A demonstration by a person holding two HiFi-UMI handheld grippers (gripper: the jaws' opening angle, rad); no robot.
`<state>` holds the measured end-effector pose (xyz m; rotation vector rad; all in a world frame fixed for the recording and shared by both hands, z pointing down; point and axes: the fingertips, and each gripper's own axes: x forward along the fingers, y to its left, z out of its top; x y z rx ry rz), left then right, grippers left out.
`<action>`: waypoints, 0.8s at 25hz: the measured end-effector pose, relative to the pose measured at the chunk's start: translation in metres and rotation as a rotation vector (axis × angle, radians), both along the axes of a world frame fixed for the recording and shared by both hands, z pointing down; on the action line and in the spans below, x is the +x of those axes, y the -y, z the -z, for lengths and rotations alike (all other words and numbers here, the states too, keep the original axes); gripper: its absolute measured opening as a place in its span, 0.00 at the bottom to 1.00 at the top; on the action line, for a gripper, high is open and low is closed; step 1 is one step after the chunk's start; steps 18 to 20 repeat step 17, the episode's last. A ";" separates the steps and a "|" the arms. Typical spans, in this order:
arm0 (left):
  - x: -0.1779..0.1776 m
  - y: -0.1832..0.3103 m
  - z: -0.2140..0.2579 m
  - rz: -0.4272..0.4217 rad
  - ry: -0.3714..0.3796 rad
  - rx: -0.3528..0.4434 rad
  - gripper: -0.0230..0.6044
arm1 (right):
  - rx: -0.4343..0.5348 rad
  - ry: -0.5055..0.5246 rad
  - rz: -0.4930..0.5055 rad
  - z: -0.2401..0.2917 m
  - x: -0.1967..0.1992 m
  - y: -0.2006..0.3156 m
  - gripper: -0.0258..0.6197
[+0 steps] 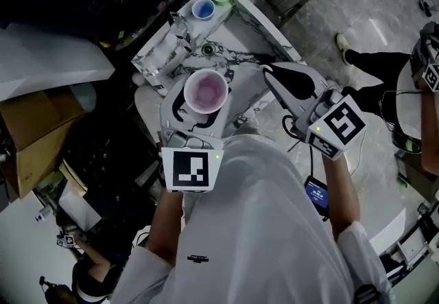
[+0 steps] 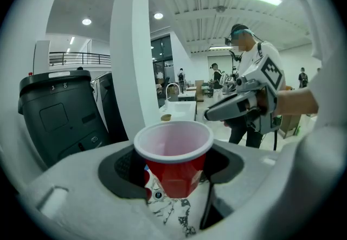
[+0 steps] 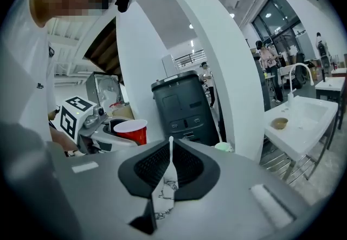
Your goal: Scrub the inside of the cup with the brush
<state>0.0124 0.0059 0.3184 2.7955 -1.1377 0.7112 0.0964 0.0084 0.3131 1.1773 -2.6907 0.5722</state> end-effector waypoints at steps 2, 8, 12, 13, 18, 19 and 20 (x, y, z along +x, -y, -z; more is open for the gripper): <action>0.003 0.000 0.000 -0.004 -0.003 -0.003 0.51 | -0.007 0.002 0.000 -0.001 0.002 -0.001 0.08; 0.010 0.002 0.005 -0.019 -0.017 0.014 0.51 | -0.036 0.078 0.002 0.002 0.004 -0.007 0.08; 0.013 -0.003 0.006 -0.028 -0.013 0.011 0.51 | -0.055 0.082 0.027 -0.002 -0.003 -0.018 0.08; 0.014 -0.004 0.005 -0.034 -0.011 0.009 0.51 | -0.056 0.077 0.032 -0.003 -0.005 -0.021 0.08; 0.018 -0.012 0.002 -0.053 -0.002 -0.004 0.51 | -0.059 0.085 0.039 -0.003 -0.012 -0.029 0.08; 0.018 -0.012 0.002 -0.053 -0.002 -0.004 0.51 | -0.059 0.085 0.039 -0.003 -0.012 -0.029 0.08; 0.018 -0.012 0.002 -0.053 -0.002 -0.004 0.51 | -0.059 0.085 0.039 -0.003 -0.012 -0.029 0.08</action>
